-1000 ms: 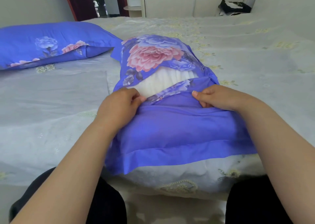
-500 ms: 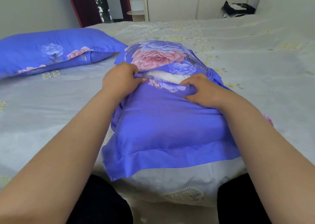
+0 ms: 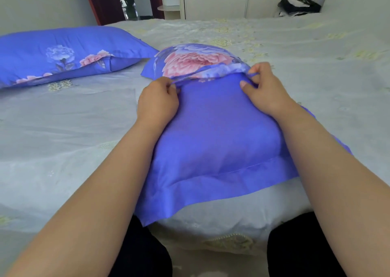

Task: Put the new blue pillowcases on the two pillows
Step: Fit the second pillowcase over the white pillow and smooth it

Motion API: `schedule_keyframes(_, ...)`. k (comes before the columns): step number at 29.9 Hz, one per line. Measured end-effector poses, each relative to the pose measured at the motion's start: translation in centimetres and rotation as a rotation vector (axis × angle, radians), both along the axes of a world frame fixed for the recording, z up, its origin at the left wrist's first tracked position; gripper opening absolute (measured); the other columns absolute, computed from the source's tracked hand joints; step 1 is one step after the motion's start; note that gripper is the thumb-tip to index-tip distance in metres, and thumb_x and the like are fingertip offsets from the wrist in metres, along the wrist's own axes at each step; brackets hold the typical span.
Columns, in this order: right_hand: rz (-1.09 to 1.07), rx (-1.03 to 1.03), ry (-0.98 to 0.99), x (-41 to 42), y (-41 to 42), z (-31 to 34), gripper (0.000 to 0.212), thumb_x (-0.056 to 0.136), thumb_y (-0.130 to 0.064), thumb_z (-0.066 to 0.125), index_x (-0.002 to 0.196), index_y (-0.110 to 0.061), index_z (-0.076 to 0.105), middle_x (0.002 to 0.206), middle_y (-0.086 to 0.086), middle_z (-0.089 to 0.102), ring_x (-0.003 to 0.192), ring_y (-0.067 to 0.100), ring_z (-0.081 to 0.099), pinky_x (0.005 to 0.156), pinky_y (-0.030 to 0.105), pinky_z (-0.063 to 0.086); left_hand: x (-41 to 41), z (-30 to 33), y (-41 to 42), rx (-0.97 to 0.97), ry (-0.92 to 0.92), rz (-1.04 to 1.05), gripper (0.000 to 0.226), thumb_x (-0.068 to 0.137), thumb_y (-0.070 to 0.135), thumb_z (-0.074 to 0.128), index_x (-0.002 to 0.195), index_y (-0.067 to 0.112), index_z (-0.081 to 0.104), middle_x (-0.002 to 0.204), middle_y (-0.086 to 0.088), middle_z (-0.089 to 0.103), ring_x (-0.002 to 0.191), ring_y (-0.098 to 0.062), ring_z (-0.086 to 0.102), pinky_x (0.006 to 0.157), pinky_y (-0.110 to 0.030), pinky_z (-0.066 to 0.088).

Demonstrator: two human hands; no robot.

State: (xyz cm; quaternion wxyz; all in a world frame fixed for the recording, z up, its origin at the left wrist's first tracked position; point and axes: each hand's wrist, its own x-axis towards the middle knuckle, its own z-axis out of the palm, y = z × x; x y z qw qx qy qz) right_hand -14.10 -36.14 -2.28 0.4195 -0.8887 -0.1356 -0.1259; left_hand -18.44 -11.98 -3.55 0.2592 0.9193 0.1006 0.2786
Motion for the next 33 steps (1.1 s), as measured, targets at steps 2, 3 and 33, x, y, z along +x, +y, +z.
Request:
schedule_keyframes(2, 0.109, -0.101, 0.178, 0.3, -0.5, -0.9, 0.046, 0.095, -0.023, 0.054, 0.134, -0.014, 0.033, 0.13, 0.004, 0.049, 0.119, 0.014, 0.048, 0.094, 0.02, 0.033, -0.4, -1.1, -0.1, -0.083, 0.061, -0.173, 0.042, 0.093, 0.031, 0.047, 0.131, 0.013, 0.048, 0.131, -0.008, 0.057, 0.123, -0.024, 0.051, 0.099, -0.036, 0.041)
schedule_keyframes(3, 0.152, -0.124, 0.226, 0.2, -0.5, -1.2, 0.055, 0.095, -0.022, 0.054, 0.141, -0.017, 0.026, 0.144, 0.005, 0.041, 0.132, 0.013, 0.041, 0.098, 0.017, 0.029, -0.8, -2.1, -0.1, -0.052, 0.115, -0.244, 0.056, 0.093, 0.035, 0.048, 0.142, 0.012, 0.036, 0.143, -0.008, 0.045, 0.133, -0.022, 0.04, 0.108, -0.037, 0.035)
schedule_keyframes(33, 0.175, -0.469, -0.683, -17.4, 9.1, -5.2, 0.031, 0.09, -0.034, 0.045, 0.075, -0.013, 0.063, 0.083, 0.002, 0.064, 0.055, 0.024, 0.058, 0.043, 0.026, 0.043, -16.1, -4.6, 3.8, -0.23, 0.039, -0.378, 0.024, 0.083, 0.012, 0.069, 0.072, 0.027, 0.053, 0.106, 0.016, 0.059, 0.102, -0.002, 0.059, 0.084, -0.016, 0.047)
